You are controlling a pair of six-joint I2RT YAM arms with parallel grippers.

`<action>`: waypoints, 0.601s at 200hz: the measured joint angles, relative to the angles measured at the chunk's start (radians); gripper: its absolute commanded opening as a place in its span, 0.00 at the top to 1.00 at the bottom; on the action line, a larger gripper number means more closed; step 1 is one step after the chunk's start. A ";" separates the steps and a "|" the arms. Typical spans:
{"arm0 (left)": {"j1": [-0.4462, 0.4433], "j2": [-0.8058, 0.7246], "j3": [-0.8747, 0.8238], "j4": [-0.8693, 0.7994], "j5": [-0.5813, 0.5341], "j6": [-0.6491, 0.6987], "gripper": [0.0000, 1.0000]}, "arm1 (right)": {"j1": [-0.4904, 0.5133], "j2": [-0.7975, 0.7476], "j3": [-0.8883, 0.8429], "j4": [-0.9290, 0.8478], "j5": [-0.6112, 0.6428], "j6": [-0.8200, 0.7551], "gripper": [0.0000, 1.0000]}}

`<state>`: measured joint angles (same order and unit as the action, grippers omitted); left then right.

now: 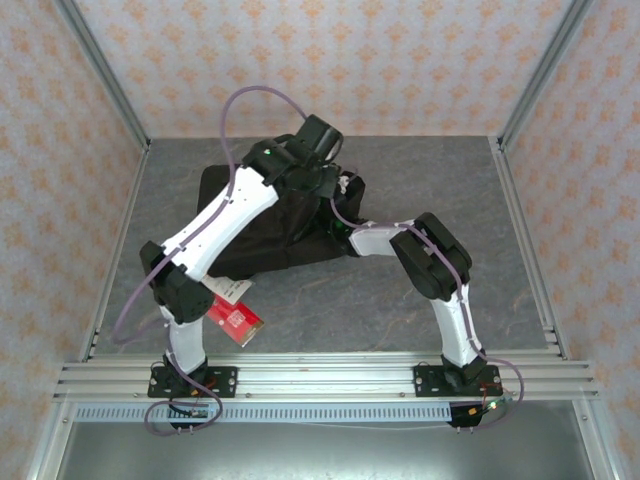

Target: Pack books, pencil case, and school supplies into a backpack

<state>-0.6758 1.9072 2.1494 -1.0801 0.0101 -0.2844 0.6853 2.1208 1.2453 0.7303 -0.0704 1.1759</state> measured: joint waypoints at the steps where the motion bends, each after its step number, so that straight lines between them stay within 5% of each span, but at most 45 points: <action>1: -0.002 0.002 0.004 -0.003 0.000 0.000 1.00 | -0.001 0.000 -0.002 0.003 0.003 0.001 0.36; 72: -0.095 0.064 0.114 -0.054 -0.003 0.042 1.00 | -0.146 -0.036 -0.188 0.222 0.143 0.036 0.34; 120: -0.055 0.064 0.115 -0.048 -0.051 0.036 1.00 | -0.171 -0.156 -0.283 0.224 0.053 0.012 0.12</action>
<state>-0.7307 1.9713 2.2642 -1.1282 -0.0410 -0.2485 0.5144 1.9648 0.9623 0.9546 -0.0174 1.1881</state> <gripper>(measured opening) 0.055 0.821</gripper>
